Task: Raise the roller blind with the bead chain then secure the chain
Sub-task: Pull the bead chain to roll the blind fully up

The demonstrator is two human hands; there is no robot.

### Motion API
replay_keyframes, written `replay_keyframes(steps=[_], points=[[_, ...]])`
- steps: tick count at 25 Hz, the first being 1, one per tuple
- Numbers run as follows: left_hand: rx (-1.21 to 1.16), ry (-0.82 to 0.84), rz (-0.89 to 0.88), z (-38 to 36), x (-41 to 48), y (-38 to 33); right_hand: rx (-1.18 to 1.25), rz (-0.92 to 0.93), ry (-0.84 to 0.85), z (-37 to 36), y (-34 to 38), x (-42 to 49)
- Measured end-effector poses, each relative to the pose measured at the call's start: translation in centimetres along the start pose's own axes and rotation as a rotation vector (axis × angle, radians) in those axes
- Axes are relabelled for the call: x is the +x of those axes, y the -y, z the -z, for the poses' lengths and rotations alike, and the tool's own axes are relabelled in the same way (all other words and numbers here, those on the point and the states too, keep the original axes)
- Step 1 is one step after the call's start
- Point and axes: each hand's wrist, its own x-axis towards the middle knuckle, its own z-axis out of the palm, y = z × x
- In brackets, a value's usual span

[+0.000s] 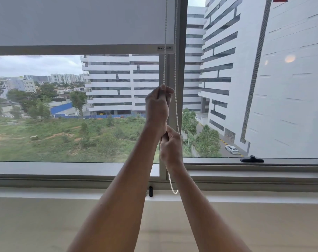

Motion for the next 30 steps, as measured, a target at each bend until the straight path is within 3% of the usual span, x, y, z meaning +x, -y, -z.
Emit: replay_keyframes(steps=[5,12,16,22,30], points=[[-0.069,-0.025,0.029,0.6,-1.5,1.9,-0.035,-0.019,0.004,0.0,-1.8,-0.8],[-0.065,-0.005,0.032,3.1,-4.4,5.0,-0.109,-0.104,0.21,2.2,-3.3,-1.7],[-0.069,0.042,0.039,3.4,-5.9,6.2,0.05,-0.052,0.08,3.1,2.7,2.1],[0.015,0.017,0.124,4.1,-9.2,8.7,0.195,0.079,0.147,1.9,12.6,8.3],[0.034,0.014,0.136,5.2,-12.0,10.4,0.224,0.19,0.026,0.2,12.7,8.2]])
